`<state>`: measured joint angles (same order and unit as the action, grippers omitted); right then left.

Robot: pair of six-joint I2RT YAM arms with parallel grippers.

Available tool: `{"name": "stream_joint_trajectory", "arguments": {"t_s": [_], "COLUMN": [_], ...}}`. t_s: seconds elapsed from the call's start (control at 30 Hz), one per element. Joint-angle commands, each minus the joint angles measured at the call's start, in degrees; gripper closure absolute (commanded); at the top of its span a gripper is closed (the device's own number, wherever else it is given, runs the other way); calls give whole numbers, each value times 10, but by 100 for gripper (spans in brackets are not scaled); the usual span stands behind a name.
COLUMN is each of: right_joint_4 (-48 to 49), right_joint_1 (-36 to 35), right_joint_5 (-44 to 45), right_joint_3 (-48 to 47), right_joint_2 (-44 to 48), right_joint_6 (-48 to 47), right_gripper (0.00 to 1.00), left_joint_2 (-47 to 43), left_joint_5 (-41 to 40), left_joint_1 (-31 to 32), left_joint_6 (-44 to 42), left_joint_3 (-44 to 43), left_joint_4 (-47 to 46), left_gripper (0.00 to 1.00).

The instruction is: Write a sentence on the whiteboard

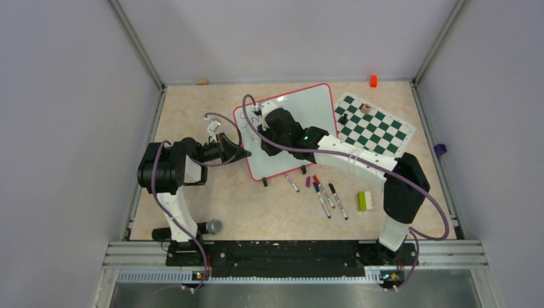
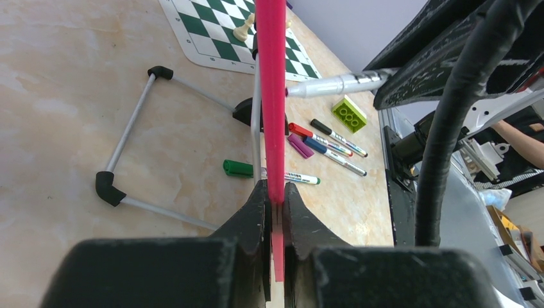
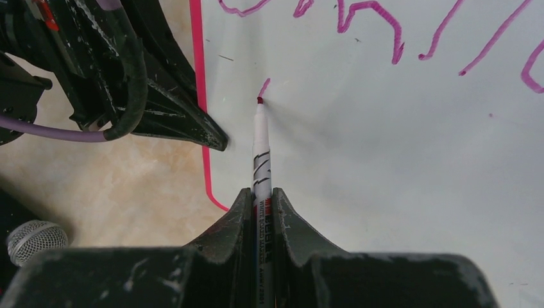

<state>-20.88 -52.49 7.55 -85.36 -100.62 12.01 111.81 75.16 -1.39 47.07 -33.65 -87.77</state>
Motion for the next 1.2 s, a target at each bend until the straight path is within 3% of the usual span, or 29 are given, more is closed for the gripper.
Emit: {"name": "stream_joint_trajectory", "arguments": {"t_s": [0.0,0.43,1.17], "right_joint_4": [-4,-2,-6], "right_joint_1": [-5,-5,-5], "right_joint_5": [-6,-18,10], "right_joint_3": [19,36,-27], "right_joint_2": [17,25,-3], "right_joint_6": [10,18,-1], "right_gripper": [100,100,100], "left_joint_2": [2,1,0], "left_joint_5": [48,49,48], "left_joint_1": [10,10,10], "left_joint_6": [-19,-21,-20], "left_joint_3": [-6,-6,-5], "left_joint_4": [-49,-50,-50], "left_gripper": [100,100,100]}}
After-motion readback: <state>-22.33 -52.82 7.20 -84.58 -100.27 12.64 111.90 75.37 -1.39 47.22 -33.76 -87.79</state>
